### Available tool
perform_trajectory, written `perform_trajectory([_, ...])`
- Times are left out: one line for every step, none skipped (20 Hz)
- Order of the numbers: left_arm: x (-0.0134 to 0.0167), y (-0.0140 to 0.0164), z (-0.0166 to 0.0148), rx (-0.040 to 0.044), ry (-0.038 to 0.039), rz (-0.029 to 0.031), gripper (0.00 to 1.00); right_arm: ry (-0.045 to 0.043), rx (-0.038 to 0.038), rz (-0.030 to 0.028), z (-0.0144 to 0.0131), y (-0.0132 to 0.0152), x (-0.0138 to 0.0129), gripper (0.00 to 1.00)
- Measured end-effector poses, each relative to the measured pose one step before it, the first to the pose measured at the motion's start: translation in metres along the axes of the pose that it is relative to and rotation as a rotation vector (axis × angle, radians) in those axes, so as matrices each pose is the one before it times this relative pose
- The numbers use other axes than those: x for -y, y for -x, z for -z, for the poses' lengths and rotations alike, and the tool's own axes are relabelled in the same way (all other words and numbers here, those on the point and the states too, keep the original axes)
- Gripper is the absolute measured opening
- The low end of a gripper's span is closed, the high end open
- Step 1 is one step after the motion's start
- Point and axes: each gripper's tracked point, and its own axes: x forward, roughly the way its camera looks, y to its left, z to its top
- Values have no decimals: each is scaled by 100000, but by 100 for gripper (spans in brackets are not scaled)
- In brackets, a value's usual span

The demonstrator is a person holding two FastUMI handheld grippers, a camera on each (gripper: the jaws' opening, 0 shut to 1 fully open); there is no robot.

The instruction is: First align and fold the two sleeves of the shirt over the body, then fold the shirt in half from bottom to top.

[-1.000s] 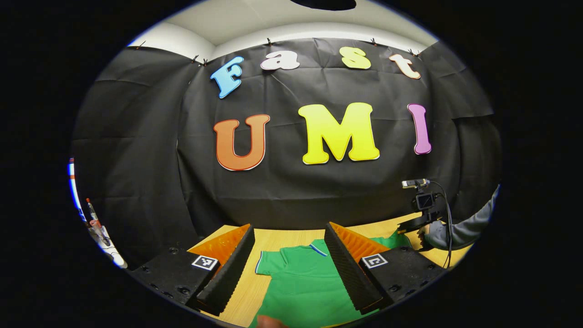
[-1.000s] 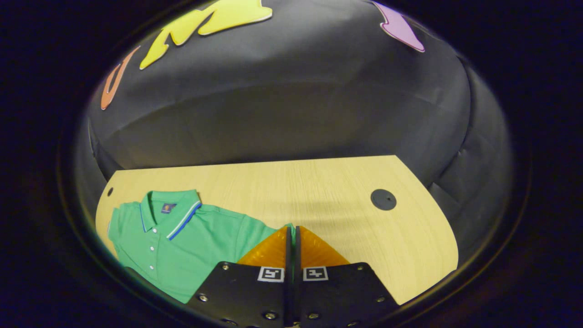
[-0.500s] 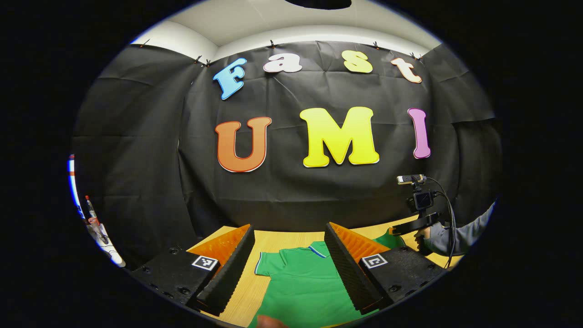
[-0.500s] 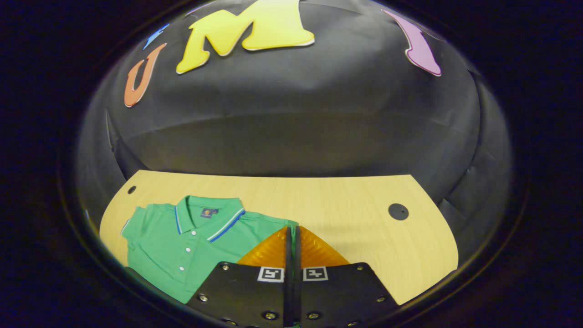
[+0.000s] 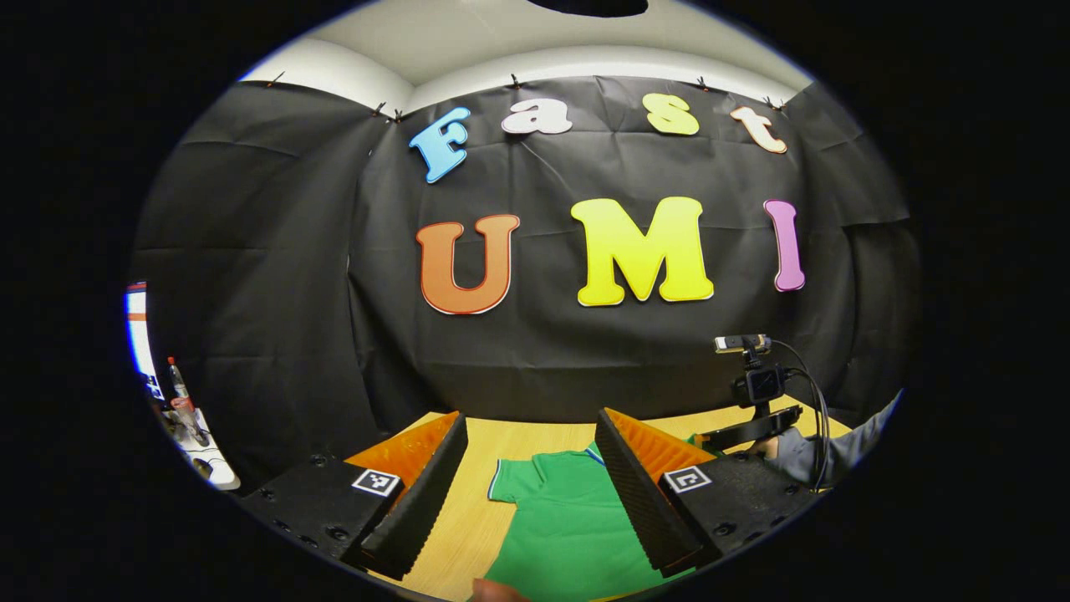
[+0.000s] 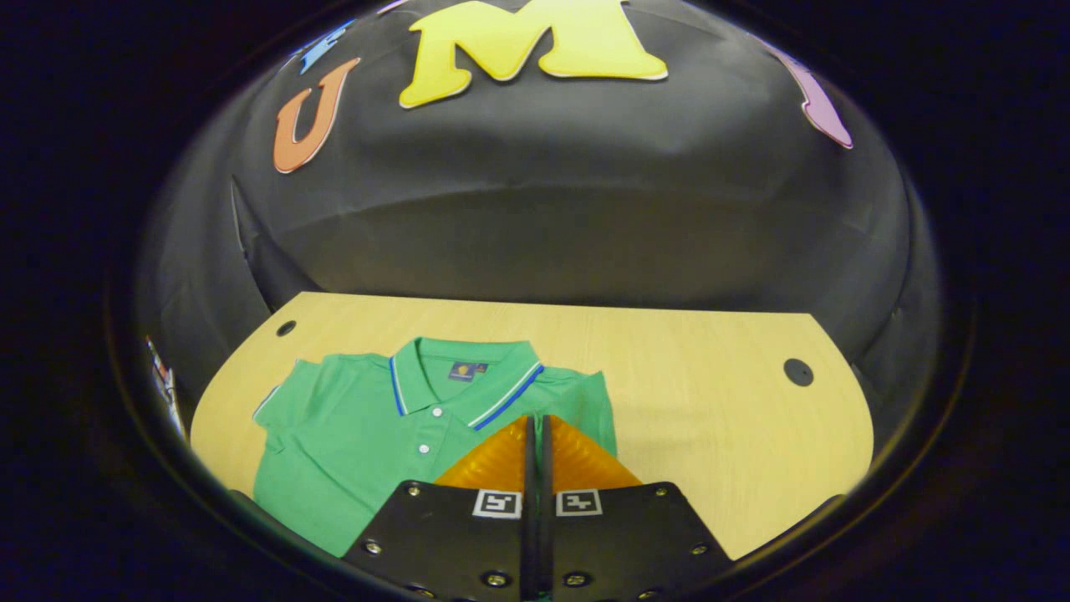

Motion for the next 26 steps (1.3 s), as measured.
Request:
perform_trajectory([-217, 59, 21, -205, -128, -528, 98, 216, -951, -693, 432, -220, -597, 1])
perform_trajectory([-227, 56, -129, 198, -272, -614, 99, 339, -1033, -783, 423, -240, -607, 1])
perform_trajectory([-186, 47, -117, 331, -197, -353, 99, 605, -891, -665, 372, -156, -543, 1])
perform_trajectory([-184, 85, 5, 18, -203, -313, 98, 655, -618, -770, 356, -226, -491, 1])
perform_trajectory([-53, 10, 78, -150, -79, -69, 98, 891, -1981, -25, 489, -354, -337, 1])
perform_trajectory([-51, 37, 8, 97, 122, -130, 98, 32, -3131, -2096, 918, -218, -626, 1])
perform_trajectory([-77, -17, -65, 146, 232, -49, 98, -271, -3610, -2872, 1234, -433, -698, 4])
perform_trajectory([-11, -4, 53, -36, -47, 77, 98, 735, -3039, -854, 778, -77, -226, 35])
perform_trajectory([1, 38, 9, 72, -187, 165, 98, 1591, -1086, 2481, 386, -337, 478, 65])
perform_trajectory([68, 22, -196, 464, -156, 136, 98, 326, 1179, 650, 205, 576, 234, 95])
perform_trajectory([-21, 41, -176, 511, -76, 196, 98, 152, 920, 408, -109, 298, 100, 96])
perform_trajectory([55, -60, -24, 249, 52, 330, 98, -165, 797, 91, 48, 307, -112, 96])
perform_trajectory([68, -36, 111, -115, 79, 426, 98, -199, 1200, 137, -274, 282, 17, 96])
perform_trajectory([122, -11, -1, -173, 112, 447, 98, 60, 1345, 523, -248, 275, 205, 96])
perform_trajectory([113, 1, -32, -20, 308, 413, 98, 176, 1833, 722, -625, 342, 312, 96])
perform_trajectory([32, -20, -52, 257, 525, 428, 98, 222, 2134, 456, -535, 481, 144, 96])
perform_trajectory([-49, -20, -118, 312, 314, 326, 98, 218, 2533, 246, -764, 487, 154, 96])
perform_trajectory([83, -54, -112, 282, -151, 373, 98, 343, 2741, 73, -712, 683, 192, 96])
perform_trajectory([138, -120, -59, 306, -379, 519, 98, 466, 3078, 291, -996, 778, 199, 96])
perform_trajectory([-18, -98, -202, 533, -217, 467, 98, 817, 3912, 414, -962, 945, 263, 96])
perform_trajectory([88, -109, -80, 273, 230, 632, 98, 1265, 4054, 788, -1202, 1043, 379, 96])
perform_trajectory([100, -184, -93, 128, 638, 534, 98, 1051, 4016, 972, -1032, 1271, 430, 96])
perform_trajectory([68, -185, 57, -241, 735, 531, 98, 742, 3803, 368, -1277, 1354, 350, 96])
perform_trajectory([94, -235, 164, -198, 799, 386, 98, 686, 3823, 300, -1032, 1324, 154, 96])
perform_trajectory([-66, -310, 58, -261, 684, 332, 98, 879, 3840, 861, -1156, 1447, 356, 95])
perform_trajectory([-5, -337, 211, -600, 624, 286, 98, 739, 3922, 795, -1063, 1707, 264, 95])
